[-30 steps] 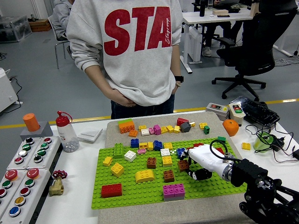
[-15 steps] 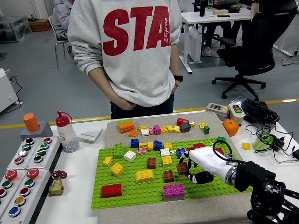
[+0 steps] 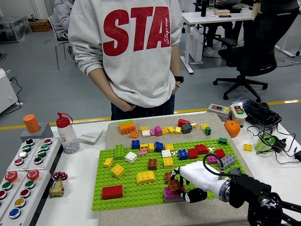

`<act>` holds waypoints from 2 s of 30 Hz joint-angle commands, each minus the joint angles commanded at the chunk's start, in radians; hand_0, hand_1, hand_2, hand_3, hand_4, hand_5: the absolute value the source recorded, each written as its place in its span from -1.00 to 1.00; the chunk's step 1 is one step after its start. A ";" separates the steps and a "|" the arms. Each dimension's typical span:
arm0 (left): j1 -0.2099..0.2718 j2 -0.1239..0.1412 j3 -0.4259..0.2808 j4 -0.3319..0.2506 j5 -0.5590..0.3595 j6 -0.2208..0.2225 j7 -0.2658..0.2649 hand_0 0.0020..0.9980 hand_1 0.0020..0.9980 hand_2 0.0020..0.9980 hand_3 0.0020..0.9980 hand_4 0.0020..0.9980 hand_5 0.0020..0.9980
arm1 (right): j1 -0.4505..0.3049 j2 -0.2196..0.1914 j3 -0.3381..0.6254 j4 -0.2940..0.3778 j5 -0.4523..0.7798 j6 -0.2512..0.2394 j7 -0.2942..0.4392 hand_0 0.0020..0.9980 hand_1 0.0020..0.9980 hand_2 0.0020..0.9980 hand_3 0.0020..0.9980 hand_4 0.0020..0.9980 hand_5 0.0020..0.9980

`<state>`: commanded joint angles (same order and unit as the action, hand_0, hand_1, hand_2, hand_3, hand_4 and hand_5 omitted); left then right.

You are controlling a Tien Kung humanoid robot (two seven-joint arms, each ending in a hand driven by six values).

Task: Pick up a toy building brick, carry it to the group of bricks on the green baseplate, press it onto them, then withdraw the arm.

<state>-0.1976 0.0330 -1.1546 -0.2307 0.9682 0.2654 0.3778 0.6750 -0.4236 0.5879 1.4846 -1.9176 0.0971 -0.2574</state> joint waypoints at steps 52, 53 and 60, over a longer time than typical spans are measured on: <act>0.003 0.000 0.005 0.000 -0.007 0.003 0.000 0.26 0.19 0.21 -0.20 -0.33 0.95 | -0.009 0.022 0.015 -0.019 -0.033 0.025 -0.014 0.11 0.05 0.12 0.28 0.10 -0.52; 0.003 0.000 0.006 0.000 -0.007 0.003 0.000 0.26 0.19 0.21 -0.20 -0.33 0.94 | -0.010 0.022 0.015 -0.019 -0.034 0.027 -0.013 0.12 0.08 0.15 0.33 0.15 -0.45; 0.002 0.000 0.007 0.000 -0.009 0.003 -0.001 0.26 0.19 0.21 -0.20 -0.33 0.94 | -0.009 0.022 0.015 -0.027 -0.043 0.040 -0.017 0.14 0.13 0.19 0.37 0.16 -0.44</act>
<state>-0.1956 0.0331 -1.1472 -0.2307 0.9590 0.2680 0.3773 0.6659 -0.4012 0.6033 1.4581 -1.9607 0.1371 -0.2739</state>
